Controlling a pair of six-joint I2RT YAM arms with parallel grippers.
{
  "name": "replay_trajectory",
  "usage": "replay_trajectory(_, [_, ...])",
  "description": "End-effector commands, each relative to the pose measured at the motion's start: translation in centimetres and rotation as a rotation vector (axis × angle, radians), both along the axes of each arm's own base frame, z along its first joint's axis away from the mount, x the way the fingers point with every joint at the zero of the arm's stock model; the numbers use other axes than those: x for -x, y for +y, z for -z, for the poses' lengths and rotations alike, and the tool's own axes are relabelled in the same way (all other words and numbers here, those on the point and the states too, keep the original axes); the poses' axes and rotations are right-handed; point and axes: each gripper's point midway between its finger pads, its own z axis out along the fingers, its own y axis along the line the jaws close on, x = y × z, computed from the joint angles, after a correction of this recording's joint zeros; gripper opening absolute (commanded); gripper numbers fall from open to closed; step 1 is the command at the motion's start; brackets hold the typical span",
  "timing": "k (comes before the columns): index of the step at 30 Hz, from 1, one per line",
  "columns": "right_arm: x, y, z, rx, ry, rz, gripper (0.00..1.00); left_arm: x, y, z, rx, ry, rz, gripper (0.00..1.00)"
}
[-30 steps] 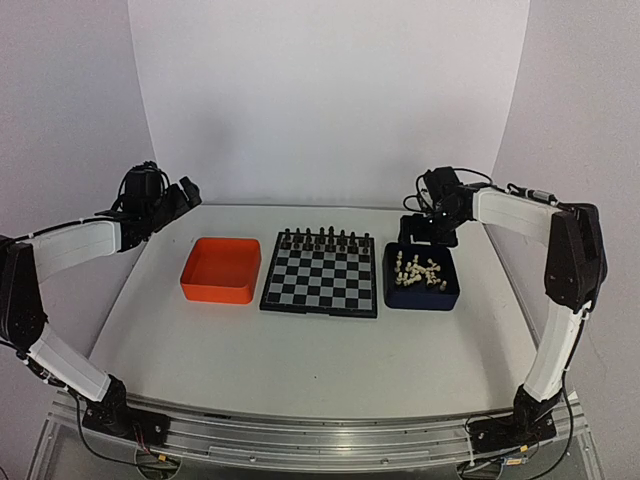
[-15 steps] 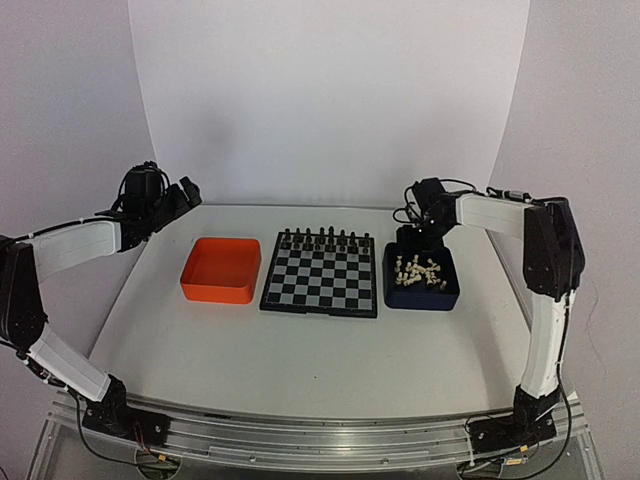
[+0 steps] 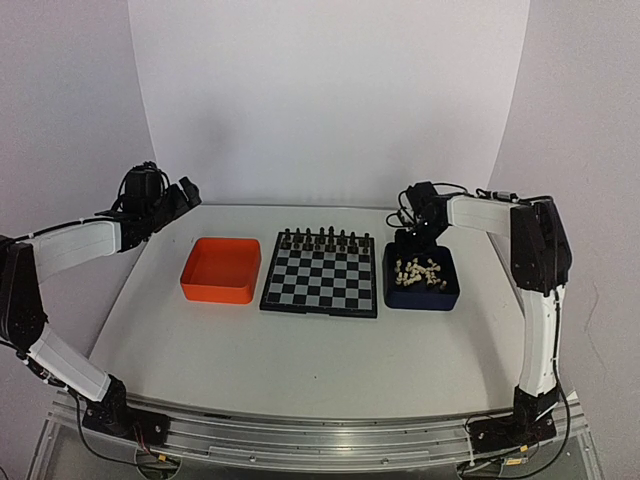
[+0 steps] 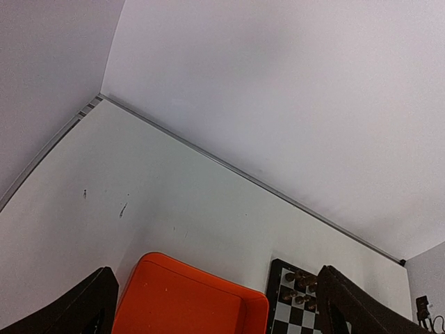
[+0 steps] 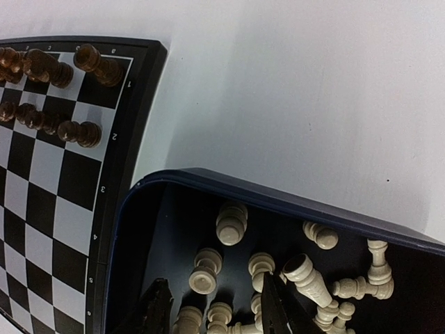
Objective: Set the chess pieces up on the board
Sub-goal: Pick up the chess piece from the storage box.
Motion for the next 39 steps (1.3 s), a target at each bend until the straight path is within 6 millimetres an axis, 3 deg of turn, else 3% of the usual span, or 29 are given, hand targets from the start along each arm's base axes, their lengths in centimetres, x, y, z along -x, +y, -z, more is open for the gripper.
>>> replay_trajectory(1, [-0.4,0.9,-0.3,-0.021,0.004,-0.029,0.40,0.4,0.5,-1.3,0.007,-0.039,-0.021,1.00])
replay_trajectory(21, [-0.2,1.7,1.7,-0.029,0.062,-0.048,0.29,0.0,0.6,-0.9,0.000,-0.029,-0.030,1.00])
replay_trajectory(24, [-0.2,1.7,1.8,-0.024,0.065,-0.047,0.25,-0.1,0.6,-0.8,-0.001,-0.027,-0.029,1.00])
replay_trajectory(28, [-0.1,1.6,1.7,-0.016,0.065,-0.043,0.11,-0.1,0.6,-0.8,-0.005,-0.025,-0.029,1.00])
replay_trajectory(35, [0.2,1.7,-0.3,-0.020,0.037,-0.043,0.00,-0.1,0.5,-0.9,-0.004,-0.029,-0.026,1.00])
replay_trajectory(39, [0.6,1.6,-3.1,0.001,-0.022,-0.061,0.00,-0.2,0.5,-0.9,-0.001,-0.035,-0.019,1.00])
